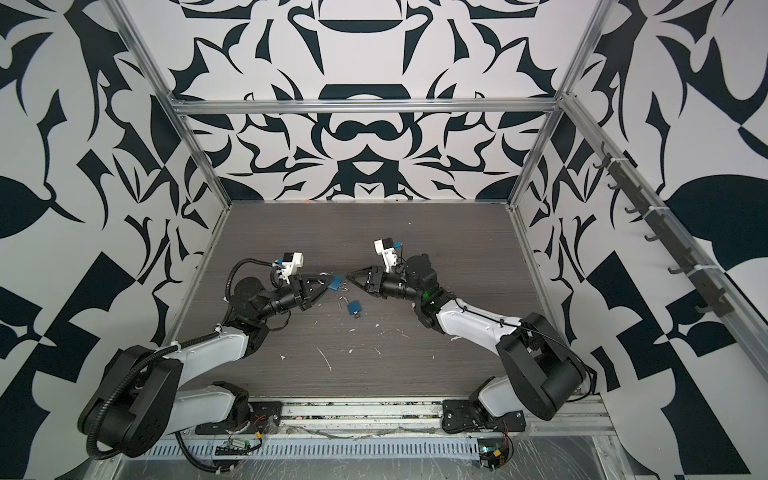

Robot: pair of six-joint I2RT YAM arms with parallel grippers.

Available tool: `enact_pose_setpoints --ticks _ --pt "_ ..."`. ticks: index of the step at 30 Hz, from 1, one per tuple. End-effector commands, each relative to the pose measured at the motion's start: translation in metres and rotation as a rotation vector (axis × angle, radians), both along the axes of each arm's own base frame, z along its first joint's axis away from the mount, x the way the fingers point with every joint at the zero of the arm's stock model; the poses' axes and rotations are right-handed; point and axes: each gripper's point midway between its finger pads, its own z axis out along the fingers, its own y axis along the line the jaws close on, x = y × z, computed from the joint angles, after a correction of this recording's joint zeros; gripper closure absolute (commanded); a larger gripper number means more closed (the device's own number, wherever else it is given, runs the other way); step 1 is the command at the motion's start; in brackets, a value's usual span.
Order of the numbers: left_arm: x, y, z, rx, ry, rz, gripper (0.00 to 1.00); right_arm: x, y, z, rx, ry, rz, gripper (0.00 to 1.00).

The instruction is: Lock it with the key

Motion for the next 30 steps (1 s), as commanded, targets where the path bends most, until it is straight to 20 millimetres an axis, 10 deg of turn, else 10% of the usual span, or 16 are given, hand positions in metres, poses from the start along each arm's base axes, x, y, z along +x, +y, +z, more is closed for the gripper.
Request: enact_pose_setpoints --ticks 1,30 --pt "0.005 -0.002 0.026 -0.064 -0.078 -0.005 1.00 -0.008 0.001 0.015 0.019 -0.062 0.027 0.70" --pt "0.005 -0.005 0.028 -0.089 -0.076 -0.023 1.00 -0.014 0.020 0.017 0.041 -0.077 0.079 0.82"
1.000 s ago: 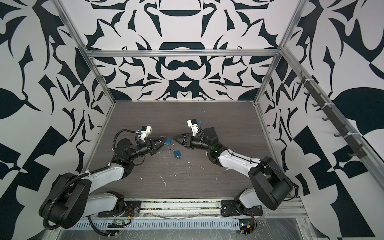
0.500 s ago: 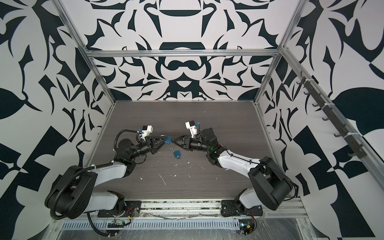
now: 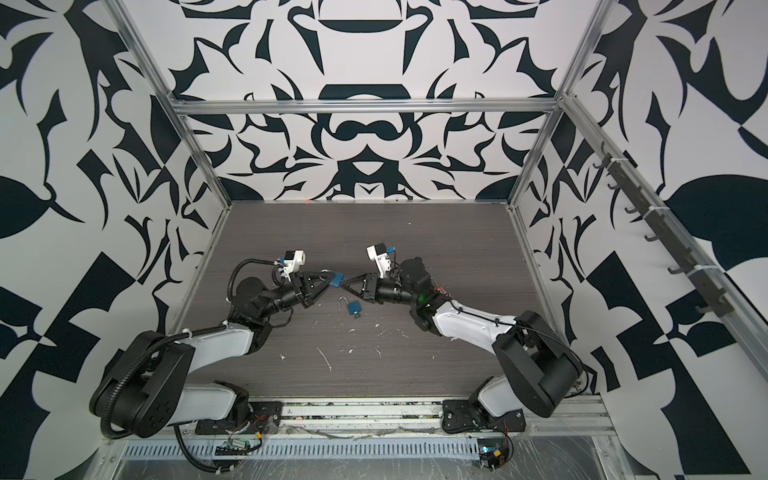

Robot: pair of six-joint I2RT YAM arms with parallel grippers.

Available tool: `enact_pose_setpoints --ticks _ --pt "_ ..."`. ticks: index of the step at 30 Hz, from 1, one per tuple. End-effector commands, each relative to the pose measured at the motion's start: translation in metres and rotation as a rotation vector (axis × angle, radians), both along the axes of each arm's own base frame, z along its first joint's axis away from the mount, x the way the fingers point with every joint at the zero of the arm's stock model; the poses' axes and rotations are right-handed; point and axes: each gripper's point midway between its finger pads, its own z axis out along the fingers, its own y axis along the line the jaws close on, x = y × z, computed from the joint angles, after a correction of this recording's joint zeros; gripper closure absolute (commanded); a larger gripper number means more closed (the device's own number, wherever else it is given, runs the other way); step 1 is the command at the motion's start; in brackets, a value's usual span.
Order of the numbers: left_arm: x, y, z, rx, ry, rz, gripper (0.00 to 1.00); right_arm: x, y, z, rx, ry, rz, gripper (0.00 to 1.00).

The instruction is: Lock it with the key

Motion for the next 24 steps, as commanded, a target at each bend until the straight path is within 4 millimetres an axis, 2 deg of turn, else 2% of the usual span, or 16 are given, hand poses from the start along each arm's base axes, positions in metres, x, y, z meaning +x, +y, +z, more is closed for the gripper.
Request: enact_pose_setpoints --ticks 1,8,11,16,22,24 --pt "-0.0021 -0.0021 0.0254 -0.042 -0.086 -0.015 1.00 0.0007 0.0063 0.0300 0.071 -0.076 0.017 0.82" --pt "-0.0047 -0.0007 0.0244 -0.040 -0.088 -0.014 1.00 0.0035 0.0060 0.0346 0.095 -0.074 0.001 0.84" --pt "-0.0057 -0.0006 0.0244 -0.041 -0.088 -0.014 1.00 0.0054 0.0062 0.0369 0.101 -0.074 -0.004 0.79" --pt "-0.0065 0.0001 0.0263 -0.040 -0.092 -0.012 1.00 0.0071 0.0058 0.0364 0.101 -0.072 -0.011 0.78" --pt "-0.0072 0.0005 0.0274 -0.031 -0.095 -0.009 1.00 0.0058 0.0055 0.0357 0.101 -0.067 -0.006 0.84" --pt "-0.0078 0.0004 0.0275 -0.028 -0.098 -0.010 1.00 0.0058 0.0047 0.0359 0.104 -0.071 -0.009 0.90"
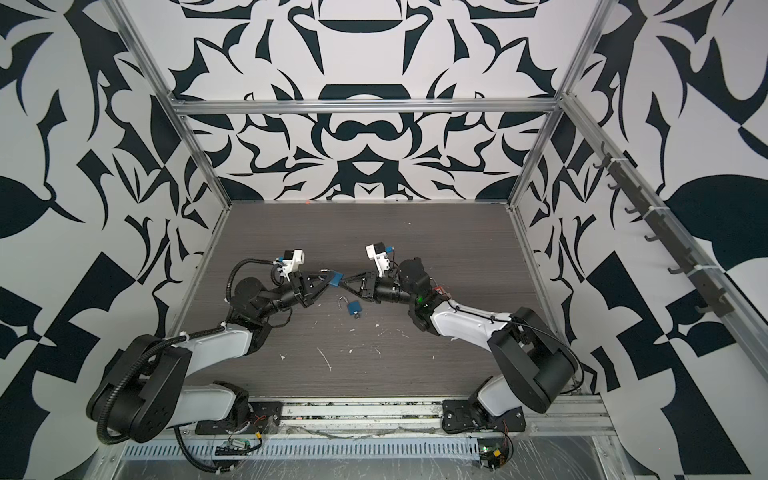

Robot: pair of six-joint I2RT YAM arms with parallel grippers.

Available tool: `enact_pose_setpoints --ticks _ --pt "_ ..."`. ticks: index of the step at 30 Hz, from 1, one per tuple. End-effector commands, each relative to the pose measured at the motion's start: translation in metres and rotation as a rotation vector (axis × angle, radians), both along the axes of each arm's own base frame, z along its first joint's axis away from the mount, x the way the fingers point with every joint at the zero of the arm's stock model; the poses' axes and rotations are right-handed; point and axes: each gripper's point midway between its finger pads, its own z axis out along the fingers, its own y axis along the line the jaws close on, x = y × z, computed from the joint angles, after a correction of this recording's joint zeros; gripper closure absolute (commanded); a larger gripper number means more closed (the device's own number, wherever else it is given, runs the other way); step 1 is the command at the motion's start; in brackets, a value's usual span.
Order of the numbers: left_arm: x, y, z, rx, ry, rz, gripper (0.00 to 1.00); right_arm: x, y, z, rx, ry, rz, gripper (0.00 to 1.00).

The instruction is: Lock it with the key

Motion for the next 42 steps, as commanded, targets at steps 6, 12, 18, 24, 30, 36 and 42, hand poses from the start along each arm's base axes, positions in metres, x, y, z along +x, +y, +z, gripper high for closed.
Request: enact_pose_setpoints --ticks 6,12,18,24,30,36,42 --pt "-0.005 0.001 0.018 -0.011 -0.077 -0.004 1.00 0.005 -0.002 0.028 0.072 -0.076 -0.012 1.00" --pt "-0.004 0.004 0.018 0.012 -0.094 0.026 1.00 0.007 -0.016 0.022 0.088 -0.058 -0.037 1.00" --pt "0.003 0.007 0.015 0.022 -0.088 0.055 1.00 0.007 -0.034 0.017 0.119 -0.044 -0.057 1.00" --pt "0.011 0.003 0.010 0.024 -0.070 0.050 1.00 0.002 -0.040 0.010 0.097 -0.048 -0.057 1.00" --pt "0.018 -0.006 0.008 0.079 -0.081 0.005 1.00 0.012 -0.068 -0.031 -0.050 0.060 -0.197 1.00" --pt "0.012 -0.036 -0.006 0.365 -0.132 -0.073 1.00 0.028 -0.115 -0.077 -0.318 0.124 -0.478 1.00" --pt "0.005 -0.042 -0.010 0.645 -0.217 -0.062 1.00 0.041 -0.139 -0.111 -0.409 0.203 -0.640 1.00"
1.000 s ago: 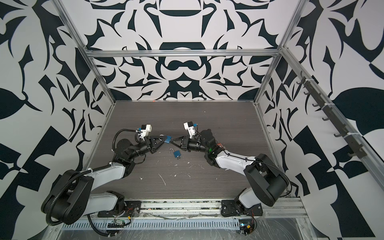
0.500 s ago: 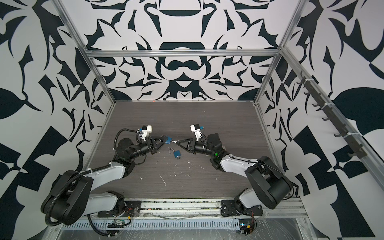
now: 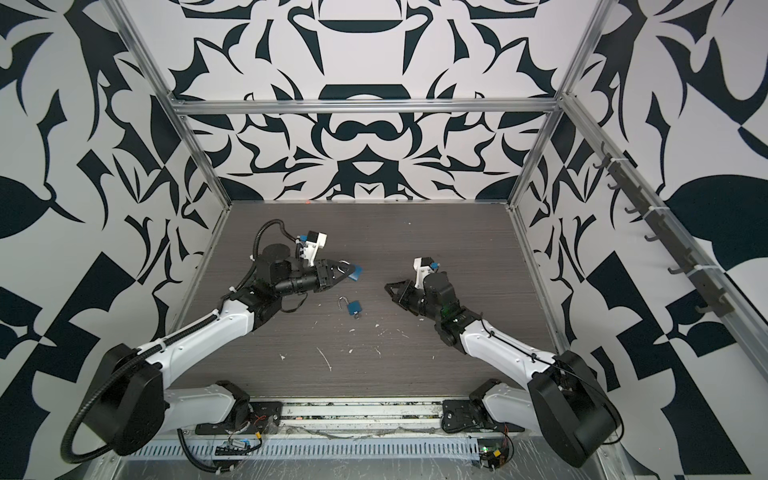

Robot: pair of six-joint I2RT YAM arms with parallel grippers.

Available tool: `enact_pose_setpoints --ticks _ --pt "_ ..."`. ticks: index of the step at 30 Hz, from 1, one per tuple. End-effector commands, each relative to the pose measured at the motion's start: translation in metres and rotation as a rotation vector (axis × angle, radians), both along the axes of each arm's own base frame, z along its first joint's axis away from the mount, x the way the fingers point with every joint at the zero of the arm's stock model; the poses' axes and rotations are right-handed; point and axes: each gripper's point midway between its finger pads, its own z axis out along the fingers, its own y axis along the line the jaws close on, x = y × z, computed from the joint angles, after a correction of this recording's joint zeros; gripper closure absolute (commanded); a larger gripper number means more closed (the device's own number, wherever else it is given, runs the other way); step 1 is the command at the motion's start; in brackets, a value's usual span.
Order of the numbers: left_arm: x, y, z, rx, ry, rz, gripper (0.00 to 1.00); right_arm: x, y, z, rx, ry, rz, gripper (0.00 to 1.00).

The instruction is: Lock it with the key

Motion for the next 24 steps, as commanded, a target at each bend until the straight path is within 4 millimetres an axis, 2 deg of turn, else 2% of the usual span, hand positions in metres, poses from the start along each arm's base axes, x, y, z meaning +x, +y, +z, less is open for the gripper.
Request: enact_pose_setpoints --ticks 1,4,10,14,16,20,24 --pt "-0.007 0.010 -0.027 0.216 0.002 -0.019 1.00 0.011 -0.021 -0.035 -0.095 0.059 -0.132 1.00" --pt "-0.011 -0.001 -0.042 0.219 0.033 -0.107 1.00 0.021 -0.026 -0.053 -0.105 0.065 -0.196 1.00" --pt "-0.017 -0.009 -0.051 0.165 0.041 -0.151 1.00 0.034 -0.032 -0.069 -0.099 0.049 -0.295 1.00" --pt "-0.016 -0.011 -0.055 0.164 0.045 -0.162 1.00 0.032 -0.032 -0.086 -0.113 0.088 -0.305 0.99" --pt "-0.014 -0.013 -0.058 0.166 0.049 -0.165 1.00 0.030 -0.031 -0.093 -0.105 0.103 -0.302 0.95" --pt "-0.005 -0.021 -0.073 0.185 0.071 -0.178 1.00 0.021 -0.042 -0.109 -0.115 0.141 -0.347 0.90" --pt "0.003 -0.036 -0.087 0.193 0.081 -0.225 1.00 0.014 -0.048 -0.113 -0.118 0.153 -0.358 0.83"
